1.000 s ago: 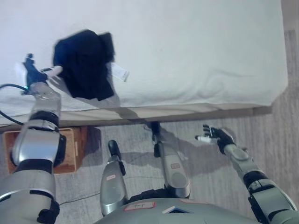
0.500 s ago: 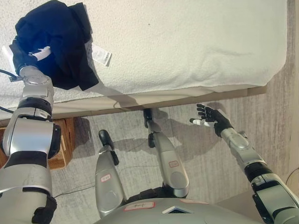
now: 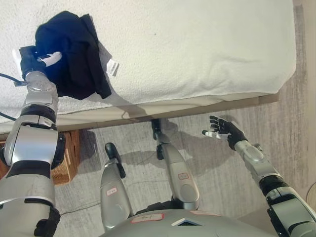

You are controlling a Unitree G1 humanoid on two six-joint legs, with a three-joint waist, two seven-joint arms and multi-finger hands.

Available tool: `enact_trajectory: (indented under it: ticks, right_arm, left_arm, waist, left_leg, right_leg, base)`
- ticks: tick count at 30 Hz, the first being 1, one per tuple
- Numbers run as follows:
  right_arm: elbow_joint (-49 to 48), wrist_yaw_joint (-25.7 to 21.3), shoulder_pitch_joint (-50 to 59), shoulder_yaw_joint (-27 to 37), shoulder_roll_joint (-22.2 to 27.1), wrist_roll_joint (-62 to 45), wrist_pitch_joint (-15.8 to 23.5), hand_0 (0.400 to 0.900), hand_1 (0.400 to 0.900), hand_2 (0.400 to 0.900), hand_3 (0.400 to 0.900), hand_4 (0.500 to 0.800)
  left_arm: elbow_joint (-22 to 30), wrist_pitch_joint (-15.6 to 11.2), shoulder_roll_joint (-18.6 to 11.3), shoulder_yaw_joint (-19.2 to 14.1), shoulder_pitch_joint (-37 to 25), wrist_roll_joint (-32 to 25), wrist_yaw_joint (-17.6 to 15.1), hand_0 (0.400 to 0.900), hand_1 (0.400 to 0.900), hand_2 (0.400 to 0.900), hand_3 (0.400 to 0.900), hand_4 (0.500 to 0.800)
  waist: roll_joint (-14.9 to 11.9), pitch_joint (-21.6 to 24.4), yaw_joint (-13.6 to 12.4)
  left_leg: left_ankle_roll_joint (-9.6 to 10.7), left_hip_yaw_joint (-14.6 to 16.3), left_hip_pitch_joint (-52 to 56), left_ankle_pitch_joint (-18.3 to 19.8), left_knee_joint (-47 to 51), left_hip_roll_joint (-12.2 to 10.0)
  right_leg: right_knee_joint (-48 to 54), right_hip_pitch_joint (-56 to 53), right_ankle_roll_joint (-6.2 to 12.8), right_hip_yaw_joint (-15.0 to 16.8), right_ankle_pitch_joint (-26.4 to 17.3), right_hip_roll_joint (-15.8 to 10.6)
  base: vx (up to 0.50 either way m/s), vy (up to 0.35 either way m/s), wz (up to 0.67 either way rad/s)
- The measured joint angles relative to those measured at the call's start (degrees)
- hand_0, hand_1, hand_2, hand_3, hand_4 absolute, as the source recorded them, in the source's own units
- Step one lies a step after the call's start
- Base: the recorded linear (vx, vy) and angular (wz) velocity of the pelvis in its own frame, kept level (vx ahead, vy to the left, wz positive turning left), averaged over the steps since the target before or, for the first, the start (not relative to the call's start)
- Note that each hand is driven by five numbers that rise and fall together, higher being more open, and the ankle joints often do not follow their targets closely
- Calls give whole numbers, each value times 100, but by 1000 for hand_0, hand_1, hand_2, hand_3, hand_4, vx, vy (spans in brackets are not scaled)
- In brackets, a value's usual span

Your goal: Put the clothes on the bed into the basket.

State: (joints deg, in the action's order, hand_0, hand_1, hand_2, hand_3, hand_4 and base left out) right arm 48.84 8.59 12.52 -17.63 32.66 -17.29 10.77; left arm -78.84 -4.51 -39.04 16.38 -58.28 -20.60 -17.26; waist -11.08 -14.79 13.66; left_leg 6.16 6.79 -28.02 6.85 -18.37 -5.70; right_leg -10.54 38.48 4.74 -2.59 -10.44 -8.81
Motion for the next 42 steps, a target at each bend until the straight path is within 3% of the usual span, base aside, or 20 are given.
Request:
enact_trajectory:
  ticks: [6, 12, 14, 21, 24, 26, 33, 42]
  right_arm:
    - [535, 0, -31, 13, -14, 126, -8, 900, 900, 900, 900, 800]
    - [1287, 33, -254, 468, -8, 354, -33, 900, 900, 900, 900, 800]
    - [1422, 21, -371, 658, 47, 387, -39, 900, 900, 900, 900, 800]
    - [1478, 103, -683, 899, 108, 599, -74, 900, 900, 900, 900, 800]
    - [1286, 243, -857, 901, 173, 673, -118, 900, 900, 900, 900, 800]
    - [1135, 327, -954, 902, 282, 683, -125, 900, 900, 900, 900, 800]
    - [983, 519, -1409, 953, 496, 792, -144, 900, 900, 900, 900, 800]
    - [966, 688, -1468, 944, 488, 795, -148, 900, 900, 900, 900, 800]
  left_arm:
    - [5, 8, 138, -223, 616, 34, 177, 400, 400, 400, 400, 500]
    - [119, 20, 141, -442, 1411, 483, 387, 400, 400, 400, 400, 500]
    - [87, 46, 10, -484, 1681, 677, 426, 400, 400, 400, 400, 500]
    - [-254, 130, -877, -1478, 2857, 1410, 593, 400, 400, 400, 400, 500]
    - [-460, 133, -1267, -2247, 3476, 1794, 664, 400, 400, 400, 400, 500]
    - [-674, 149, -1524, -2696, 3826, 1867, 676, 400, 400, 400, 400, 500]
    - [-836, 233, -2008, -3448, 4489, 2003, 685, 400, 400, 400, 400, 500]
    - [-1021, 317, -2011, -3477, 4634, 2002, 909, 400, 400, 400, 400, 500]
  waist:
    - [15, 11, -109]
    - [270, 135, -313]
    - [392, 199, -351]
    - [646, 380, -510]
    - [664, 477, -631]
    - [638, 527, -639]
    - [351, 742, -960]
    - [-1, 982, -1106]
  left_leg:
    - [9, 131, 1110, -122, 672, 2]
    - [20, 152, 2301, -483, 1716, -12]
    - [15, 137, 2550, -548, 1924, -19]
    - [3, 186, 2882, -592, 2127, -30]
    - [18, 245, 2928, -601, 2163, -47]
    - [19, 245, 2943, -600, 2175, -58]
    - [54, 126, 2983, -611, 2194, -165]
    - [56, -37, 3070, -603, 2227, -222]
  right_leg:
    - [239, -840, -1, 55, 6, 38]
    - [653, -1778, -2, -75, 11, 122]
    - [780, -2005, -2, -108, 11, 135]
    - [923, -2286, -2, -115, 10, 203]
    - [934, -2295, -2, -88, 9, 211]
    - [939, -2307, -1, -97, 10, 230]
    - [1000, -2446, 32, -212, 38, 299]
    - [1070, -2658, 16, -367, 74, 306]
  base:
    - [145, 16, -6]
    - [88, 17, 6]
    - [47, 28, 6]
    - [16, 20, -7]
    - [-9, -5, -6]
    - [0, -11, 3]
    - [20, -39, 8]
    - [21, 18, 10]
